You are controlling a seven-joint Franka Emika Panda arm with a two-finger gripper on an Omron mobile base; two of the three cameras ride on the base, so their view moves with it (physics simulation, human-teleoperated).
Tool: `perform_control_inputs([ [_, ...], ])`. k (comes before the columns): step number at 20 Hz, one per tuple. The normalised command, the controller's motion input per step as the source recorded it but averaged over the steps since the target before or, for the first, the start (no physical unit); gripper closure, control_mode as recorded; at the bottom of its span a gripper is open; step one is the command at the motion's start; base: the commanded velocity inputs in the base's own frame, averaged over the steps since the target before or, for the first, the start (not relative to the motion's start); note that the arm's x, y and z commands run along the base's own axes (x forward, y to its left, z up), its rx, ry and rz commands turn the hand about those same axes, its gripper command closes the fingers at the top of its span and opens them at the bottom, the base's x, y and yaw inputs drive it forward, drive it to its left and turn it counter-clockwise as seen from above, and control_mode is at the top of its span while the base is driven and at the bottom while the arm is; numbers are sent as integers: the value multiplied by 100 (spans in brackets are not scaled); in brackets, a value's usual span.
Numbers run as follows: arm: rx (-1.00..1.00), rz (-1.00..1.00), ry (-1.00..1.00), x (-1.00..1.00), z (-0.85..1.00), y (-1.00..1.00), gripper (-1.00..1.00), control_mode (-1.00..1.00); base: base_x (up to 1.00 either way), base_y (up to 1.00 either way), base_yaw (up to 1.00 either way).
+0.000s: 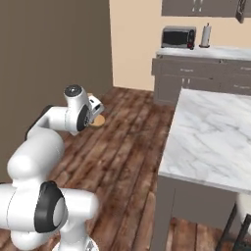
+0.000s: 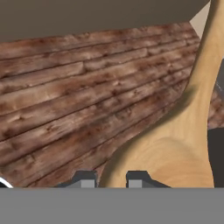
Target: Organize the utensils by type. Pick up the wooden spoons from the counter and place them in the open cabinet. Then pick up the metallic utensils from the counter and place them in the open drawer.
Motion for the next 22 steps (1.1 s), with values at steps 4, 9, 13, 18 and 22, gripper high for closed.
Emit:
perform_control_inputs([
  [4,0,0,0,0,0,0,100,100,85,67,-21],
  [9,0,0,0,0,0,0,100,100,88,64,-23],
  [13,0,0,0,0,0,0,100,100,99,54,-26],
  [18,0,0,0,0,0,0,100,100,100,45,-30],
  [22,0,0,0,0,0,0,100,100,100,40,-29],
])
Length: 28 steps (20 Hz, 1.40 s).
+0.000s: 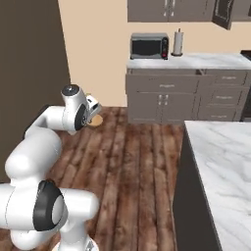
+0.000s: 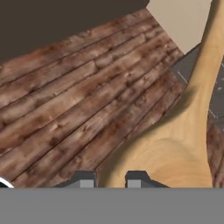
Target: Organize the utensils by type. Pick up the wooden spoons from the counter and place them in the open cabinet. Then pick up the metallic utensils from the counter and place them in the open drawer.
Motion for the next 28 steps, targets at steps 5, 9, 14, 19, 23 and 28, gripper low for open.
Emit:
perform_control_inputs([
  [5,0,0,0,0,0,0,100,100,100,40,-30],
  [9,0,0,0,0,0,0,100,100,100,40,-30],
  [14,0,0,0,0,0,0,100,100,100,41,-31],
  [19,0,0,0,0,0,0,100,100,100,43,-35],
  [23,0,0,0,0,0,0,100,100,100,43,-38],
  [28,0,0,0,0,0,0,100,100,99,43,-39],
])
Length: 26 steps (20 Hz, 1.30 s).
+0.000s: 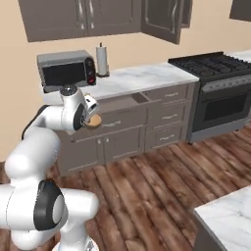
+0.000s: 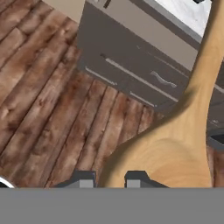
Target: Organize the utensils by type. Pick up the wooden spoons from the counter and place them in the open cabinet. Then pick up the metallic utensils from the counter and place them in the open drawer.
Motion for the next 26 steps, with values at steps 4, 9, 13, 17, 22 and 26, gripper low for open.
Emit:
perform_control_inputs([
  [4,0,0,0,0,0,0,100,100,83,32,-53],
  [9,0,0,0,0,0,0,100,100,73,22,-61],
  [13,0,0,0,0,0,0,100,100,68,17,-62],
  [17,0,0,0,0,0,0,100,100,69,11,-58],
  [22,0,0,0,0,0,0,100,100,75,9,-50],
  [26,0,0,0,0,0,0,100,100,89,10,-32],
])
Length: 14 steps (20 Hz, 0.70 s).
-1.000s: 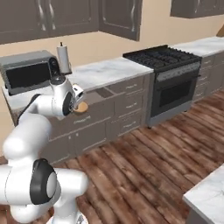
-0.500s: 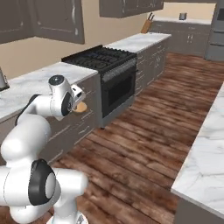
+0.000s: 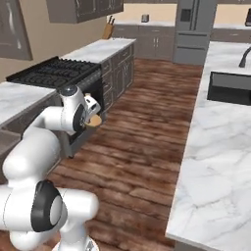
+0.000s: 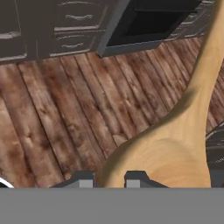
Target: Organize the utensils by type. Pick up the wooden spoons from the counter and place them in the open cabinet. Then pick up the metallic utensils from the counter and place them in the open drawer.
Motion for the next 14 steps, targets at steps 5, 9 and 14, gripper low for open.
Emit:
perform_control_inputs([
  [5,0,0,0,0,0,0,100,100,100,7,-9],
  [9,0,0,0,0,0,0,100,100,100,21,-2],
  [14,0,0,0,0,0,0,100,100,100,18,0],
])
